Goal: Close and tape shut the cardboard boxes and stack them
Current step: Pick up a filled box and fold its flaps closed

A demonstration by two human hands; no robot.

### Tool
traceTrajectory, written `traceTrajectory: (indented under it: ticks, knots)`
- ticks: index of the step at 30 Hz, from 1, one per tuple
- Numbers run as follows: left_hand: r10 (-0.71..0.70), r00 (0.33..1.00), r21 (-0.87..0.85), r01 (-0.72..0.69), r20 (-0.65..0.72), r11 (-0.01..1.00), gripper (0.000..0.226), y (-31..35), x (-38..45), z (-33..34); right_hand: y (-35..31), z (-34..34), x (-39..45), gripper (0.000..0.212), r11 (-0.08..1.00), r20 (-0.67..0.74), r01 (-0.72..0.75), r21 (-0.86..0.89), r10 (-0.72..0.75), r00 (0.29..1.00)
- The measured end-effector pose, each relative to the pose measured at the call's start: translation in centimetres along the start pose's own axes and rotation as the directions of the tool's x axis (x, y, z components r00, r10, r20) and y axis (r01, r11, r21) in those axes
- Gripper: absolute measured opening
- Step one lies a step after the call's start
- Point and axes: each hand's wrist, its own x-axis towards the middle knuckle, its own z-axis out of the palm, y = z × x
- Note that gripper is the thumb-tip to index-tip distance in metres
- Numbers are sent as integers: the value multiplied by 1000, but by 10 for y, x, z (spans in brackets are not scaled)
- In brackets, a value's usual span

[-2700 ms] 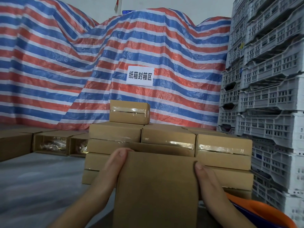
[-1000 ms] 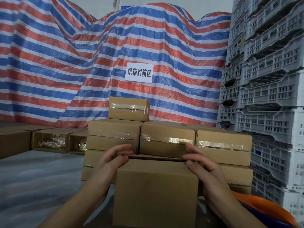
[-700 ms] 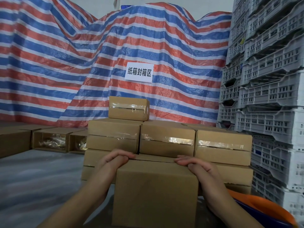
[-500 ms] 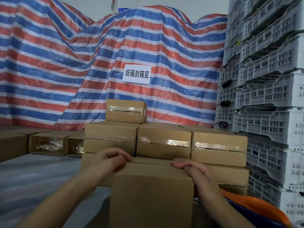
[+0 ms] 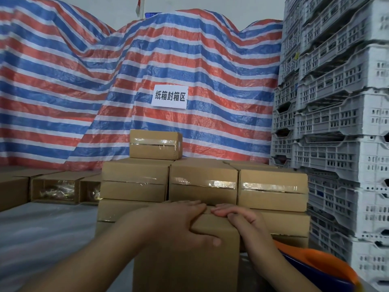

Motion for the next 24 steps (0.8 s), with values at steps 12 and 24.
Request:
traceTrajectory:
  ticks: [12, 24]
  knots:
    - [41, 998, -32, -43, -45, 999, 89, 5, -3, -2, -60, 13, 38, 37, 630, 314, 43, -775, 326, 892]
    - [-2, 1000, 1, 2, 22, 1000, 99, 15, -15, -8, -88, 18, 37, 52, 372, 332, 95, -923, 649, 684]
